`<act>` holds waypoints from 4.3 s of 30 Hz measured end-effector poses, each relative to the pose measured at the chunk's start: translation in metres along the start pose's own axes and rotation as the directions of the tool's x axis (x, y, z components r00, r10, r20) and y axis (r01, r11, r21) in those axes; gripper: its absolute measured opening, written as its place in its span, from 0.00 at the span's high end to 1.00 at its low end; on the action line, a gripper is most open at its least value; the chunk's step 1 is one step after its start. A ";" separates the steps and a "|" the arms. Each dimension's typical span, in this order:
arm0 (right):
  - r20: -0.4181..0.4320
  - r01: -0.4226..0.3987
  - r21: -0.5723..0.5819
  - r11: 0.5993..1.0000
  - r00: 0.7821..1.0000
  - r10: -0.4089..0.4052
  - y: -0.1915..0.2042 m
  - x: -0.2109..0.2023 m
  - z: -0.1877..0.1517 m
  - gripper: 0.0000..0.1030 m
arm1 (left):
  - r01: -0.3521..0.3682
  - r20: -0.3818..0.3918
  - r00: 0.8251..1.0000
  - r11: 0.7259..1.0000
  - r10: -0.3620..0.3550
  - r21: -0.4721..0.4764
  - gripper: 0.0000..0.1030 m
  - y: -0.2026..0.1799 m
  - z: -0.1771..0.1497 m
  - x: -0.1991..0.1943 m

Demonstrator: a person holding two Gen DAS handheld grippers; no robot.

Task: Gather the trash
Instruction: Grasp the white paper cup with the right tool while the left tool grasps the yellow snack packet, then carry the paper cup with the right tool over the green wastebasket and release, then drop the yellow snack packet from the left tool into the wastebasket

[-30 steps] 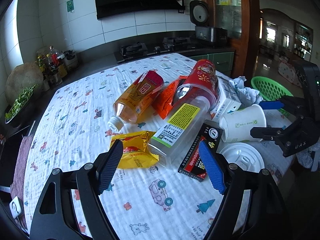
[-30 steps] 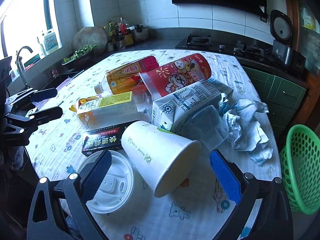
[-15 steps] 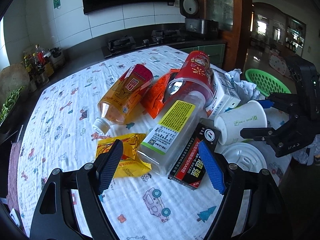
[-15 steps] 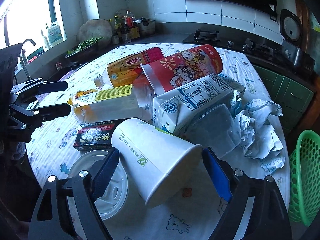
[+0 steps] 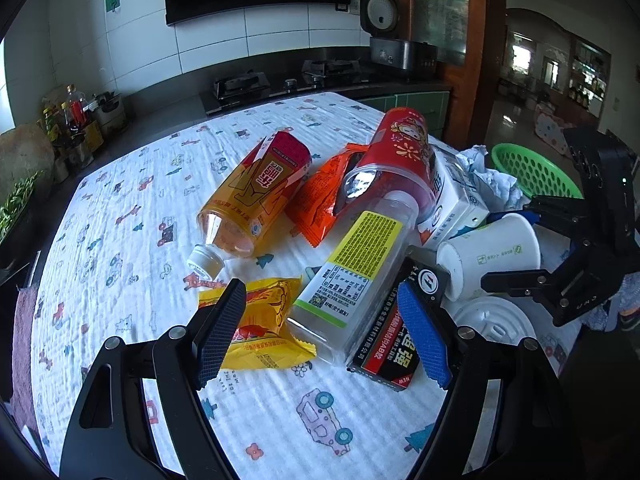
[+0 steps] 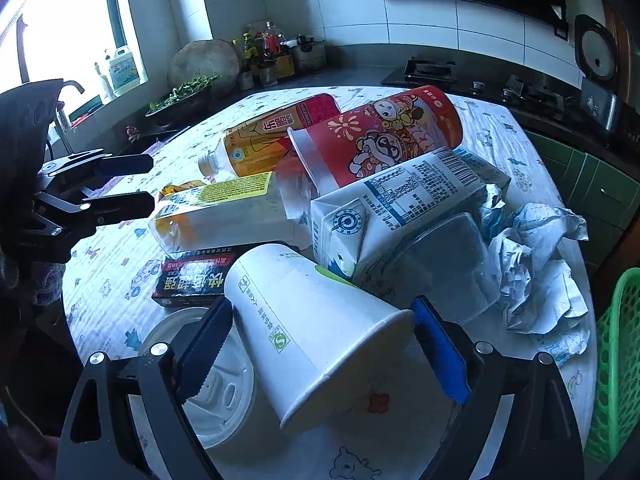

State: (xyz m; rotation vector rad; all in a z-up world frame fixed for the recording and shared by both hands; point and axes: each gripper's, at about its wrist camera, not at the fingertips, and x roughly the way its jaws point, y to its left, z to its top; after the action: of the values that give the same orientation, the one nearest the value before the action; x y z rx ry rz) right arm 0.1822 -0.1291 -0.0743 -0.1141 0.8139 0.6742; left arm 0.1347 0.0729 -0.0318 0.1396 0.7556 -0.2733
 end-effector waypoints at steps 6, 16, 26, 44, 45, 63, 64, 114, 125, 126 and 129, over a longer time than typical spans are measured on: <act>-0.001 -0.009 -0.008 1.000 1.000 0.009 0.001 -0.003 -0.002 0.18 | -0.005 -0.022 1.000 0.999 0.004 -0.040 0.25 0.016 -0.010 0.001; 0.007 0.007 0.014 1.000 1.000 -0.007 -0.002 -0.016 -0.010 0.25 | -0.014 -0.046 0.999 0.998 0.011 -0.053 0.25 0.036 -0.024 0.003; -0.030 0.004 -0.013 1.000 1.000 -0.005 -0.001 -0.014 -0.016 0.25 | -0.010 -0.110 0.994 0.997 0.019 0.081 0.25 0.050 -0.035 0.021; 0.017 0.021 0.034 0.999 1.000 -0.022 0.006 -0.021 -0.007 0.28 | -0.019 -0.059 0.998 0.996 0.024 0.088 0.87 0.046 -0.043 0.001; 0.024 0.019 0.041 0.999 1.000 -0.020 0.007 -0.023 -0.007 0.28 | -0.016 -0.052 0.998 0.997 0.020 0.072 0.92 0.046 -0.043 -0.003; 0.132 0.109 0.179 0.978 0.982 -0.134 -0.010 -0.091 -0.021 0.29 | 0.078 0.092 0.993 0.997 -0.079 0.007 0.97 0.003 -0.009 -0.070; 0.136 0.127 0.192 0.973 0.979 -0.154 -0.015 -0.097 -0.022 0.29 | 0.098 0.100 0.990 0.995 -0.099 0.014 0.97 -0.003 -0.004 -0.071; -0.098 0.536 0.552 0.639 0.803 -0.589 -0.279 -0.189 -0.145 0.16 | 0.520 -0.170 0.853 0.830 -0.494 0.202 0.97 -0.358 0.180 0.122; -0.052 0.515 0.571 0.639 0.800 -0.598 -0.258 -0.208 -0.165 0.15 | 0.526 -0.239 0.844 0.826 -0.480 0.202 0.95 -0.390 0.176 0.155; -0.055 0.521 0.569 0.637 0.796 -0.602 -0.256 -0.208 -0.166 0.15 | 0.527 -0.243 0.844 0.826 -0.479 0.202 0.95 -0.391 0.176 0.156; -0.054 0.527 0.561 0.638 0.793 -0.607 -0.253 -0.208 -0.168 0.15 | 0.538 -0.251 0.835 0.820 -0.489 0.194 0.90 -0.393 0.174 0.159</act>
State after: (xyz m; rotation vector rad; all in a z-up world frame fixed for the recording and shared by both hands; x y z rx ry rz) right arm 0.1235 -0.4925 -0.0837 0.2025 0.7497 -0.1814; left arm 0.2439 -0.3722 -0.0267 0.2075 0.9408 -0.8943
